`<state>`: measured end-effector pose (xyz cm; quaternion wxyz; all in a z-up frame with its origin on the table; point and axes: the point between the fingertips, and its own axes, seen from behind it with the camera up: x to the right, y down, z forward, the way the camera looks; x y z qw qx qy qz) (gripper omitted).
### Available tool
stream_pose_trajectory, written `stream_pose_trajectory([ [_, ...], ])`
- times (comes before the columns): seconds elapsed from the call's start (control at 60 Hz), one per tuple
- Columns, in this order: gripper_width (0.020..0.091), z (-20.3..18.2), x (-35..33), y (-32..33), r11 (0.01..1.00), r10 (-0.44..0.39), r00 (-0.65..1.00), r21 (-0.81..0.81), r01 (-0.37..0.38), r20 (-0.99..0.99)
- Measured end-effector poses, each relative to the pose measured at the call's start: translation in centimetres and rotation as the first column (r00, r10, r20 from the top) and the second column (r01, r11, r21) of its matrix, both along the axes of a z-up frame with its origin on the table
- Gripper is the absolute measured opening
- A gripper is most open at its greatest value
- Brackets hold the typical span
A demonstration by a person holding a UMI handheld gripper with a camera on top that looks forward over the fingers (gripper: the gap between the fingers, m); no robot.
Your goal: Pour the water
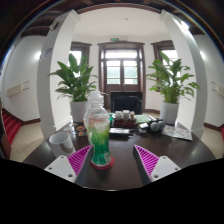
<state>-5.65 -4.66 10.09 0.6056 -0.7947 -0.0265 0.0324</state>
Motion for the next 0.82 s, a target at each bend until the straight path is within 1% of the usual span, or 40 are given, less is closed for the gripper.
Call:
stream_pose_trajectory([
  [0.117, 0.0800, 1.8, 3.9, -3.7, 0.994, -0.106, 0.994, -0.009, 0.106, -0.014],
  [0.217, 0.0793, 2.9, 6.7, -6.2, 0.985, -0.171, 0.985, -0.025, 0.171, 0.003],
  [0.383, 0.0794, 4.5, 9.7, -8.8, 0.973, -0.231, 0.973, -0.008, 0.231, 0.002],
  [0.467, 0.0791, 5.4, 10.6, -9.6, 0.968, -0.250, 0.968, 0.014, 0.250, 0.012],
  [0.817, 0.0788, 8.0, 10.5, -12.1, 0.970, -0.238, 0.971, 0.058, 0.238, -0.001],
])
